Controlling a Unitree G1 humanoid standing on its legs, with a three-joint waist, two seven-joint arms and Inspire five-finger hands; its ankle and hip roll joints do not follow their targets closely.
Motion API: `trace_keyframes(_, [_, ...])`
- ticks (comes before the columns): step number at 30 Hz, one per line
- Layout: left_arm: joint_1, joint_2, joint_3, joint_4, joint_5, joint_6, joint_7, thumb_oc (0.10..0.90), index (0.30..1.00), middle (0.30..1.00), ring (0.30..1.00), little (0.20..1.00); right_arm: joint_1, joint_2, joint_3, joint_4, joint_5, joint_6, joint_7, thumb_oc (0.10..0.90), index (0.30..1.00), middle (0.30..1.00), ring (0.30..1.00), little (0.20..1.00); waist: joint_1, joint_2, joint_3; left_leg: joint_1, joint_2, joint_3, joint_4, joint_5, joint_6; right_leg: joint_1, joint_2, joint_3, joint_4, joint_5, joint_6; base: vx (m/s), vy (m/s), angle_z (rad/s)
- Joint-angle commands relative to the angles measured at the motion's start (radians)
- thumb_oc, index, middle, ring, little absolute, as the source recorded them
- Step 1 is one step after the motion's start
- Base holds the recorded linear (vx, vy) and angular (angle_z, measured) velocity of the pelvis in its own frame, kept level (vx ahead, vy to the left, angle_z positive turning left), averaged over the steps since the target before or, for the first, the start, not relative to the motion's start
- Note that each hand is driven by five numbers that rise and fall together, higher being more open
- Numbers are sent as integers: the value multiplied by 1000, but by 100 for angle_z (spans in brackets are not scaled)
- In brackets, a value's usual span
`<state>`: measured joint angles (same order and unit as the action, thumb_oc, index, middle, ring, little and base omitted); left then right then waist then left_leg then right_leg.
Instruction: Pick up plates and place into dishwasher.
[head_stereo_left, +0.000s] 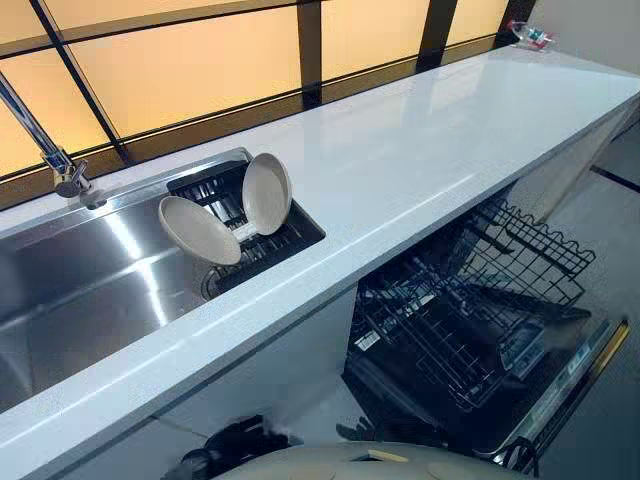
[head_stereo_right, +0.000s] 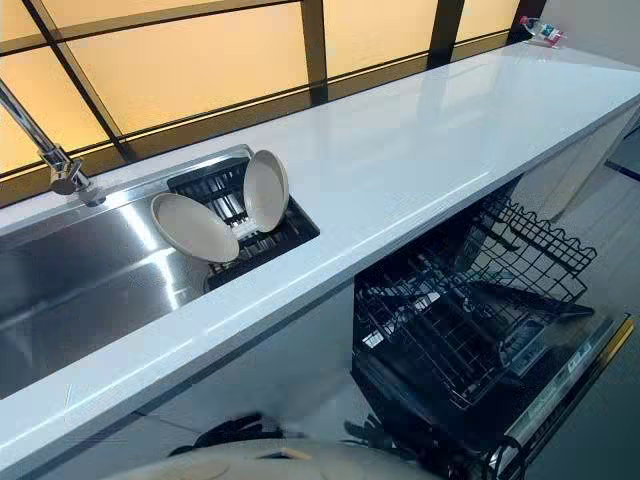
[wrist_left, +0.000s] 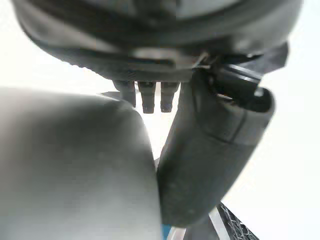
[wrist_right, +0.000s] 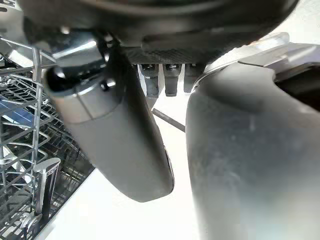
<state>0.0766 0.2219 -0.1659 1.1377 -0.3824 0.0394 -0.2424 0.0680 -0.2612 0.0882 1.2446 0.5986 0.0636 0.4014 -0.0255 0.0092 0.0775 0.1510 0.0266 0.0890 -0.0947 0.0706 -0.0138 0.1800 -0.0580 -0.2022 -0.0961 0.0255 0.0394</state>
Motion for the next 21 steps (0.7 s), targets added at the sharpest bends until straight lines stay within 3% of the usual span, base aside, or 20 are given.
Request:
trace_keyframes(1, [-94,-50,-36,55,21,-38,-25,800,900,900,900,900,-82,79,8,29,12,19,57,800,900,900,900,900,9,5,53,46,-90,50,7,-110,49,6,43,-4,9,-2,17,179,-157,82])
trace_keyframes(11, [-96,-49,-26,49,-17,-37,-60,800,900,900,900,900,-83,79,7,32,11,19,58,800,900,900,900,900,12,3,51,46,-91,48,7,-109,49,8,44,-5,9,-2,17,0,0,0])
trace_keyframes(14, [-98,-50,-5,28,-115,-29,-132,800,900,900,900,900,-86,77,4,30,3,24,58,800,900,900,900,900,11,5,52,47,-90,48,7,-110,47,7,44,-3,9,-1,17,0,0,0])
trace_keyframes(21, [-105,-50,16,-132,-310,101,-337,800,900,900,900,900,-95,63,-12,8,-13,50,56,800,900,900,900,900,16,10,60,45,-89,50,7,-112,44,5,41,-6,9,3,17,0,0,0])
